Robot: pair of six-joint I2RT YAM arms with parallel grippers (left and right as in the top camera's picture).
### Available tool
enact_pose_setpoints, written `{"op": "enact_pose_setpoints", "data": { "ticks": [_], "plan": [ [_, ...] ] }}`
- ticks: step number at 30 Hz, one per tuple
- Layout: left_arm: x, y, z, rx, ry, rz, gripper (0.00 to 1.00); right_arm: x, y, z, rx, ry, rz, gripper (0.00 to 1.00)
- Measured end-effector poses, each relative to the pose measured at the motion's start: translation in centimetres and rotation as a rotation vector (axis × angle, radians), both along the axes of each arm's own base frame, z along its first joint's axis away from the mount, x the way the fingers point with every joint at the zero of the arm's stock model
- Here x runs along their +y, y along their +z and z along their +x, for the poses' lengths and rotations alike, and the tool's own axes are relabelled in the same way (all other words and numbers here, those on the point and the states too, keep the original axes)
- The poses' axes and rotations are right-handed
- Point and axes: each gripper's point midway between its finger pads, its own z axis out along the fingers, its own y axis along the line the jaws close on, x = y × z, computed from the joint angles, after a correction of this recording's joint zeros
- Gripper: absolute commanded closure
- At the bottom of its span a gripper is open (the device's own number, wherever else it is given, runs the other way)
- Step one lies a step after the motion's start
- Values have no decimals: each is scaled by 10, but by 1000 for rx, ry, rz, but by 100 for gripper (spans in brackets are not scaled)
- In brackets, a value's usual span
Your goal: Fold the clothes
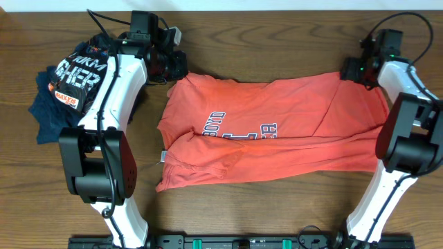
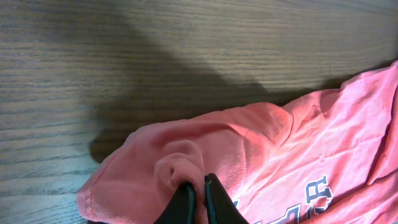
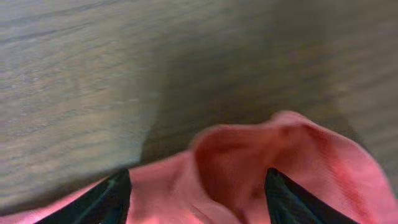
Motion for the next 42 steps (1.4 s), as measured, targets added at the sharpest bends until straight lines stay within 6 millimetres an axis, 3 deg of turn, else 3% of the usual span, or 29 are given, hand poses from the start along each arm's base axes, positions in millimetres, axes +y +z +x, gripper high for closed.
{"op": "enact_pose_setpoints", "data": {
  "ticks": [3,6,8,20,24,30,33,42],
  "plan": [
    [0,0,0,0,0,0,94,-1,2,4,-14,-11,-9,58],
    [0,0,0,0,0,0,94,-5,1,4,-17,-31,-16,91],
    [0,0,0,0,0,0,94,-7,0,4,-15,-39,-19,99],
    [1,-1,-2,9,2,6,94,-8,-2,-12,62,-61,-17,99],
    [5,-5,-8,39,11,28,94,-19,16,-29,95,-93,-14,100],
    [9,-13,-26,122,15,51,94,-46,82,-72,116,-174,-15,99],
    [11,-9,-36,151,16,57,94,-50,100,-99,167,-203,-1,99],
    [15,24,-84,237,14,65,94,-65,97,-182,434,-297,52,99]
  ]
}}
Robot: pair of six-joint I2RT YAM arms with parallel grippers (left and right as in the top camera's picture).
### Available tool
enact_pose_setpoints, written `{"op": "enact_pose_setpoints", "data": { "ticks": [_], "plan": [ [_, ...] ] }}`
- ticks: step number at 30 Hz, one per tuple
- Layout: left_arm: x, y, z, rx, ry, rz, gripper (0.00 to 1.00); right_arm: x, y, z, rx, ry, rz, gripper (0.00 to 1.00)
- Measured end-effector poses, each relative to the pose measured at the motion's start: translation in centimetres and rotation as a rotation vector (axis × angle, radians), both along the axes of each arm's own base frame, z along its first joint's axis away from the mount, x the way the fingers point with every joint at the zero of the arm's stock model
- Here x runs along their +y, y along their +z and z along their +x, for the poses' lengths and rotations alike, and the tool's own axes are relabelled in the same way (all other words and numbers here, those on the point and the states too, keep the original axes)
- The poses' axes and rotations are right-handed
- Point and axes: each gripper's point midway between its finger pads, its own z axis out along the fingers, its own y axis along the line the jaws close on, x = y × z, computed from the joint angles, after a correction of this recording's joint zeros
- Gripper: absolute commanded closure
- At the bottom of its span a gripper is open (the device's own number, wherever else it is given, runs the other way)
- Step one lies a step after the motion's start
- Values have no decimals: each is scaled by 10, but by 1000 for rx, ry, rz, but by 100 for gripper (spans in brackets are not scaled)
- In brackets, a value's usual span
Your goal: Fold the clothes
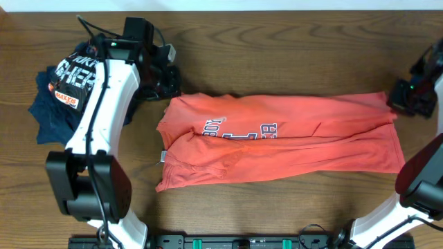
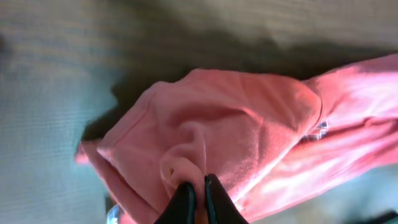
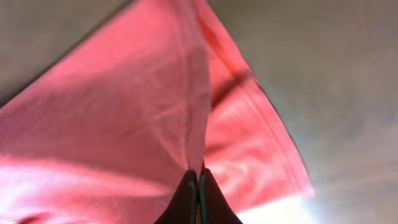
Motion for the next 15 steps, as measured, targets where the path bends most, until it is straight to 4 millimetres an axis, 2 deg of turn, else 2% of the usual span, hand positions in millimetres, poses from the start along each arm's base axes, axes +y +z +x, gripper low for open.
{"op": "enact_pose_setpoints", "data": {
  "ticks": [4,15],
  "plan": [
    [2,-3,-20,83,0,8,94,-12,0,-25,75,-45,-1,99],
    [7,-2,-75,317,-1,29,94,-13,1,-54,188,-60,5,99]
  ]
}}
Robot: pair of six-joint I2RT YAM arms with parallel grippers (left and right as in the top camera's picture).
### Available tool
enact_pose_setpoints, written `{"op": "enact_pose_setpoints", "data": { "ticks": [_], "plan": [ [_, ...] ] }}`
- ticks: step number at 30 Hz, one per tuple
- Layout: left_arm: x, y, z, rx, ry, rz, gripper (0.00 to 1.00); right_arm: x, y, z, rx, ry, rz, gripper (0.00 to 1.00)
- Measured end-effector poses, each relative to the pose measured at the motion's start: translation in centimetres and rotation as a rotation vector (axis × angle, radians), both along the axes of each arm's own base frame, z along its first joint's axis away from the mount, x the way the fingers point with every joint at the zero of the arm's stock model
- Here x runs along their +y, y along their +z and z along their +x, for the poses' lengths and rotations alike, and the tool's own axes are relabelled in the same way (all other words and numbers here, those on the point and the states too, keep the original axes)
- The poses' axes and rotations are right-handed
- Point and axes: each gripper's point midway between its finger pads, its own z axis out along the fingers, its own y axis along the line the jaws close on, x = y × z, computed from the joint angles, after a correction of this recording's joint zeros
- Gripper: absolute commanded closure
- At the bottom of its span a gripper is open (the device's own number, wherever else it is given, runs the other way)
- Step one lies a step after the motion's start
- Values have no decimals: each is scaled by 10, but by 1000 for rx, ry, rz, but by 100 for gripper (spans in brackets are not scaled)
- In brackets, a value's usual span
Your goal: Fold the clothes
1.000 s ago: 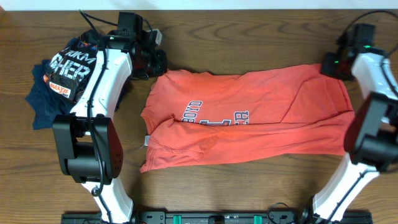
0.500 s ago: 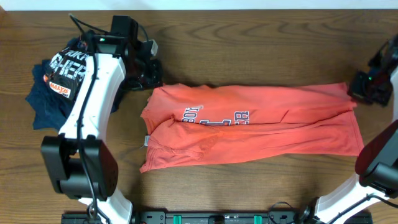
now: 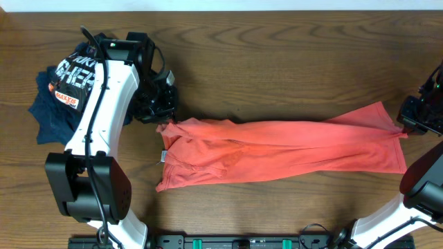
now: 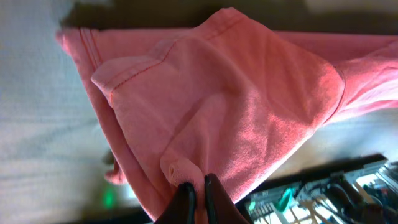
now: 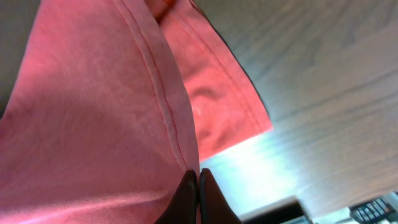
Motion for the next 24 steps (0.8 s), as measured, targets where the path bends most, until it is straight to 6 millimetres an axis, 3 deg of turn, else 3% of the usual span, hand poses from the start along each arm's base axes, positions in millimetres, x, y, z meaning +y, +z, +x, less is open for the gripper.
{"op": "enact_pose_setpoints", "data": {
  "ticks": [9,16,24],
  "plan": [
    [6,-13,-28,116,-21,27,94,-7,4,-22,102,-36,-59,99],
    [12,-32,-50,200,-38,59,94,-12,4,-20,97,-53,-93,99],
    [3,-44,-58,210,-78,64,94,-12,-6,-23,110,-54,-98,99]
  ]
}}
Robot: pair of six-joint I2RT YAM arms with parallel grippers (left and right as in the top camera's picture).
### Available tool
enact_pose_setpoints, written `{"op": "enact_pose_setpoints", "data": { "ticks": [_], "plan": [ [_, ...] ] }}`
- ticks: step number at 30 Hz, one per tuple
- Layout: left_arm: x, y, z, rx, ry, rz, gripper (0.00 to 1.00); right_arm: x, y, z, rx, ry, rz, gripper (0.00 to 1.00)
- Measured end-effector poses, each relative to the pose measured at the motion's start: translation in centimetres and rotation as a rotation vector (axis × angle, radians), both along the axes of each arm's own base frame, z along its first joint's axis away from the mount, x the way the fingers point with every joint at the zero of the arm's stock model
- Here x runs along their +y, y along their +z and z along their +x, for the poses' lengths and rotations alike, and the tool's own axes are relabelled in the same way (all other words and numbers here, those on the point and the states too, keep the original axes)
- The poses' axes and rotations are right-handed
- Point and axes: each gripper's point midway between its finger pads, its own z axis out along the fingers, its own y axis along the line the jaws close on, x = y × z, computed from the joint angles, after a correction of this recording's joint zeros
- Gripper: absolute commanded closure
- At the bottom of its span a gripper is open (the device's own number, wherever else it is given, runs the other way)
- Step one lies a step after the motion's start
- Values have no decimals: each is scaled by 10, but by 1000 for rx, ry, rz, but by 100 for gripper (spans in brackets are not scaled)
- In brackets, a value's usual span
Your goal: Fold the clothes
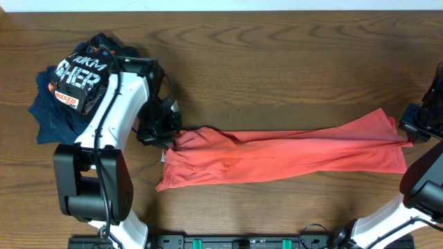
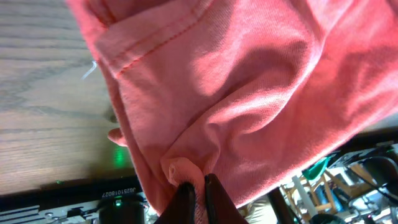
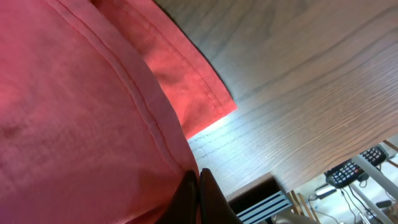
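Observation:
An orange-red T-shirt (image 1: 291,155) lies stretched in a long band across the table, its back edge lifted and drawn over the rest. My left gripper (image 1: 168,136) is shut on the shirt's back left corner; in the left wrist view the fingertips (image 2: 186,190) pinch a bunch of the cloth (image 2: 236,93). At the far right, my right gripper (image 1: 410,135) is shut on the back right corner, and the right wrist view shows the hemmed cloth (image 3: 74,112) clamped in that gripper (image 3: 198,186). The shirt's print is hidden.
A pile of dark clothes (image 1: 73,79) with white lettering sits at the back left, behind the left arm. The wooden table (image 1: 277,62) runs on behind the shirt. The table's front edge and a black rail (image 1: 242,242) lie close to the shirt's front.
Both grippers, still shut on the shirt's corners, have moved toward the table's front. The held edge now lies lower over the shirt, and the band is narrower.
The shirt lay spread with its print showing, my left gripper shut on its back left corner and the right open around the back right one. Then both were shut and the shirt stretched wider. After that the back edge was over the print, and now nearer the front.

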Motion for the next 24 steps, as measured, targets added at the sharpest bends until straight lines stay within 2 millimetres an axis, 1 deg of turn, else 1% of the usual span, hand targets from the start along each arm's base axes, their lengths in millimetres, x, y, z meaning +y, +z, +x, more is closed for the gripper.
{"op": "enact_pose_setpoints", "data": {
  "ticks": [3,5,6,8,9,12,14,19,22,24],
  "plan": [
    [-3,-3,-6,18,-16,3,94,2,-6,-5,17,0,5,99],
    [-4,-4,-11,37,-23,6,92,3,-9,-9,35,-1,7,94],
    [-2,-3,-16,58,-26,15,90,3,-10,-11,42,-5,4,92],
    [3,-1,-24,89,-39,41,83,2,-12,-14,54,-13,-6,84],
    [6,0,-27,102,-46,55,78,1,-12,-14,57,-19,-13,81],
    [17,1,-35,132,-67,115,76,-2,-11,-16,65,-23,-31,80],
    [22,0,-35,130,-78,143,75,-3,-11,-16,68,-24,-38,81],
    [27,-4,-29,102,-86,171,75,-3,-10,-17,69,-29,-42,81],
    [26,-8,-20,60,-77,172,75,-3,-11,-14,56,-32,-43,80],
    [22,-13,-9,15,-61,155,75,-3,-13,-10,33,-32,-32,78]
  ]
}}
